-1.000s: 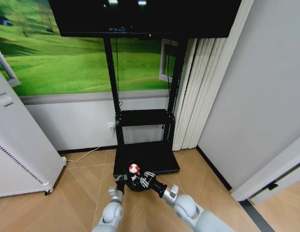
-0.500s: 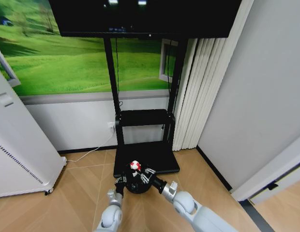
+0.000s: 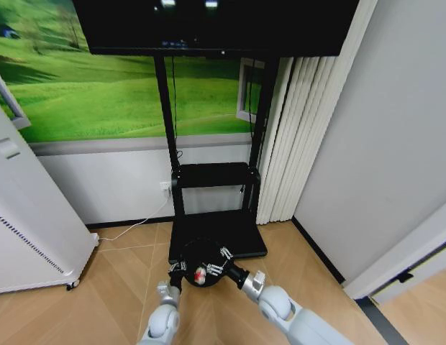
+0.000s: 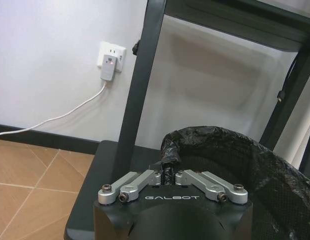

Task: Pick up the trash bin and place the garbage on the floor into it.

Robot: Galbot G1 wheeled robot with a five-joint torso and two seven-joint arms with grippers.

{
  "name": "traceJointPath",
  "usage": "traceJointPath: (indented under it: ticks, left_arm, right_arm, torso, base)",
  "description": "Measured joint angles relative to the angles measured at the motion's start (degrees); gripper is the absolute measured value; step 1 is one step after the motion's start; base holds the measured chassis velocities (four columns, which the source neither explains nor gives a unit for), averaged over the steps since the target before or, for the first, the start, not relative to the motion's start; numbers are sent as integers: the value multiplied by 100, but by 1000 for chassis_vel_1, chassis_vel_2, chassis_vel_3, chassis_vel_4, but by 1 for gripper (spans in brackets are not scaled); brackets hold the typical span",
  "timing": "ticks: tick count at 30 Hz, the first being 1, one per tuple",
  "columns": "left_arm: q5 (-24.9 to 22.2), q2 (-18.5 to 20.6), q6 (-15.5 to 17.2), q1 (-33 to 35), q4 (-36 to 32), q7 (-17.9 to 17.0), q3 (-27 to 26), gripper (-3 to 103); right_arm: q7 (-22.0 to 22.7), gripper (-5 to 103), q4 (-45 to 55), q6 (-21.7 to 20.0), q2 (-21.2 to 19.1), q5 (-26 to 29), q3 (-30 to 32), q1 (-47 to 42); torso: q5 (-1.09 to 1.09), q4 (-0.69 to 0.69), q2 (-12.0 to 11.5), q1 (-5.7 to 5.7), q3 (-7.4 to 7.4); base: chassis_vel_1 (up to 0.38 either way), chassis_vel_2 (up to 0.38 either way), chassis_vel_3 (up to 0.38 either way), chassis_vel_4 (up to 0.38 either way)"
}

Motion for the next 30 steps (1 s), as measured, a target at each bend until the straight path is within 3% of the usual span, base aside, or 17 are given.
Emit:
traceJointPath:
  ticks: [3,5,30]
  left_arm:
    - [-7,14,2,1,-18,-2,-24,7]
    - [-9,15,2,4,-24,-3,-30,7]
    - [-79,94,28,-40,-57,-23,-77,7]
  right_arm:
    - [-2,98,6,4,1,-18,8,-14]
    - [-3,100,13,5,0,-18,8,-16]
    - [-16,100,20,-2,-13,-34,-16,8]
  torso:
    - [0,0,0,0,0]
    - [0,0,0,0,0]
    - [0,0,0,0,0]
  base:
    - [0,0,0,0]
    - [0,0,0,0]
    - [0,0,0,0]
